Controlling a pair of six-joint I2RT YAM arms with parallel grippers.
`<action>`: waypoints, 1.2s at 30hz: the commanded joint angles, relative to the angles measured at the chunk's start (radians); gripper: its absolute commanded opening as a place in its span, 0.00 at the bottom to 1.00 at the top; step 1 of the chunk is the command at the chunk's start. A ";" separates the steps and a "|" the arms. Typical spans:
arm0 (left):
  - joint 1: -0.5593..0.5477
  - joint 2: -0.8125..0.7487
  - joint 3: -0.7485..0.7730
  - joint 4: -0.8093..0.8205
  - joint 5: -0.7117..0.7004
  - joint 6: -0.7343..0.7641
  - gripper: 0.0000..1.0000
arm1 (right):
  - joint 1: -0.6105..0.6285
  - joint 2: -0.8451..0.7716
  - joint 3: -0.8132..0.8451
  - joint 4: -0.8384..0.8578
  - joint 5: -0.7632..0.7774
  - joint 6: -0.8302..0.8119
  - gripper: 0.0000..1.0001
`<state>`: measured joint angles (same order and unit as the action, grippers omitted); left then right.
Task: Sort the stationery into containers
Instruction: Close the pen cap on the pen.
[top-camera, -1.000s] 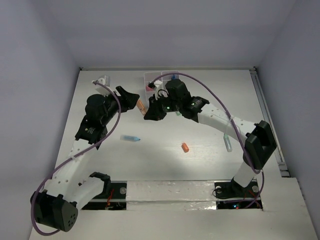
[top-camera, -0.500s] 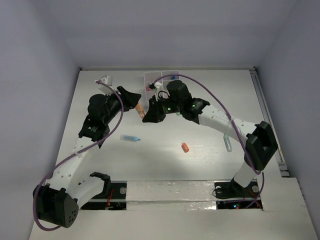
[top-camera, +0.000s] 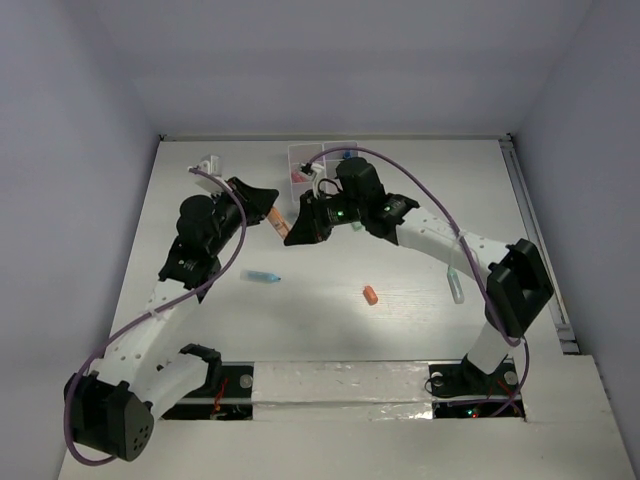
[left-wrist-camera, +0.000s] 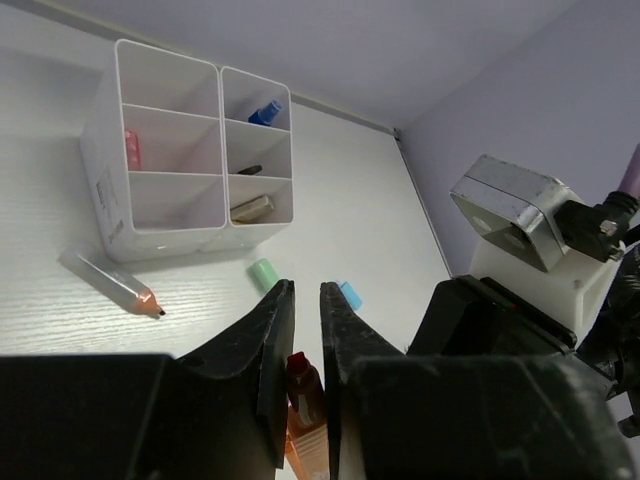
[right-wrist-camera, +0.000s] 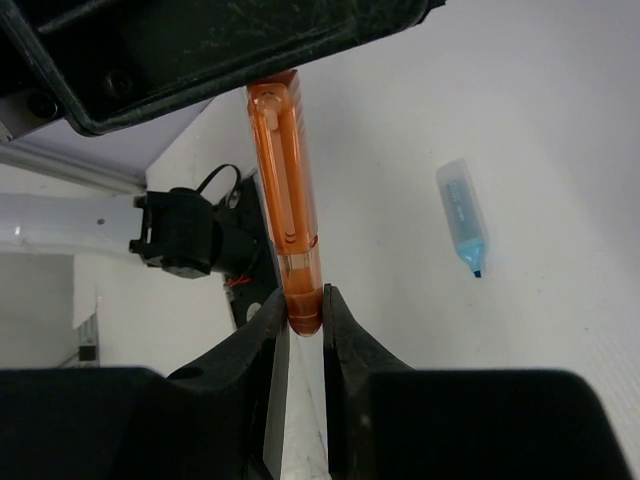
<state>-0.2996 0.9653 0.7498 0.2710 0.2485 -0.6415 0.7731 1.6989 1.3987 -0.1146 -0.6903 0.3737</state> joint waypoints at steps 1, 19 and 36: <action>-0.051 -0.060 -0.032 0.011 -0.095 0.017 0.00 | -0.060 -0.004 0.000 0.099 -0.055 0.099 0.00; -0.343 -0.085 0.026 -0.061 -0.874 0.106 0.00 | -0.098 -0.024 -0.056 0.090 -0.052 0.165 0.00; -0.343 -0.086 0.026 -0.001 -0.756 0.180 0.00 | -0.098 -0.142 -0.127 0.057 -0.095 0.105 0.00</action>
<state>-0.6655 0.8993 0.7338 0.2241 -0.5106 -0.5461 0.7013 1.6039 1.2419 0.0208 -0.8036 0.5182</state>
